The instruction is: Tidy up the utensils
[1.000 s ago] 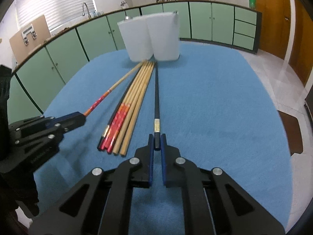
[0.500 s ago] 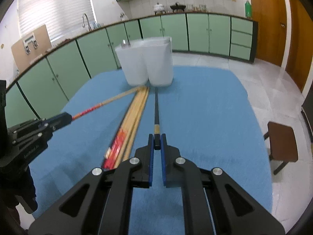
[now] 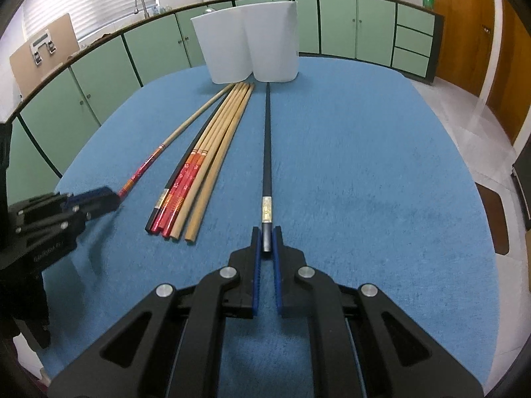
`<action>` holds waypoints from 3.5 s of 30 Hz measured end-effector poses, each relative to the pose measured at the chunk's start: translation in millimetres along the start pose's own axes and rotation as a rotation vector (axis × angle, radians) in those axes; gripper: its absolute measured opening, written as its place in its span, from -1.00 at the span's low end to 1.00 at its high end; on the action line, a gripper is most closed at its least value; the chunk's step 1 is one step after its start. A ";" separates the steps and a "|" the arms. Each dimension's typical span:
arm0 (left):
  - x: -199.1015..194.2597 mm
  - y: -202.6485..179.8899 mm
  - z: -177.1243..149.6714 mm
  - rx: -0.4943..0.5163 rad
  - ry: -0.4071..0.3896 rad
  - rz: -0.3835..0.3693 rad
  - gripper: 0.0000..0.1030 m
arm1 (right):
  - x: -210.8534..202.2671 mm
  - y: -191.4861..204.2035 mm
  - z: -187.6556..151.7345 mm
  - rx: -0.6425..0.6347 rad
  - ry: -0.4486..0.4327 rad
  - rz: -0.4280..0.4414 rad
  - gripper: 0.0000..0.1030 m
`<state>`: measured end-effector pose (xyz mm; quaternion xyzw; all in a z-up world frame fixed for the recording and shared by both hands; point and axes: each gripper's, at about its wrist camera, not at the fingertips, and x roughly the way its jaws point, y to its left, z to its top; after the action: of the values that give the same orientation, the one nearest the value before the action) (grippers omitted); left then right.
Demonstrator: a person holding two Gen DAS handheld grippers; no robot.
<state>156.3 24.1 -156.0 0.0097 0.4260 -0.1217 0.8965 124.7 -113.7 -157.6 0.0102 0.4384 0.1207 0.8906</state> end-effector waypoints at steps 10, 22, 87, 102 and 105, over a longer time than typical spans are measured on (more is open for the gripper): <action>0.1 -0.3 1.1 0.011 0.010 0.015 -0.58 | 0.3 1.5 1.2 0.006 0.000 0.006 -0.88; -3.6 -1.8 5.4 -0.015 0.011 0.011 -0.90 | -6.5 1.5 3.0 -0.004 -0.015 -0.001 -0.89; -84.1 -6.8 250.7 0.096 -0.507 -0.005 -0.28 | -90.8 -22.2 273.8 -0.099 -0.470 0.029 -0.18; -42.1 1.5 89.5 -0.012 -0.193 -0.019 0.10 | -58.5 -10.6 95.5 -0.003 -0.277 -0.010 0.62; -25.2 5.4 63.8 -0.045 -0.123 -0.007 0.10 | -35.1 -6.6 60.9 0.039 -0.184 -0.002 0.62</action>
<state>190.8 26.9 -96.6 -0.0195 0.3728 -0.1158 0.9204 153.1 -122.6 -93.6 0.0380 0.3569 0.1099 0.9269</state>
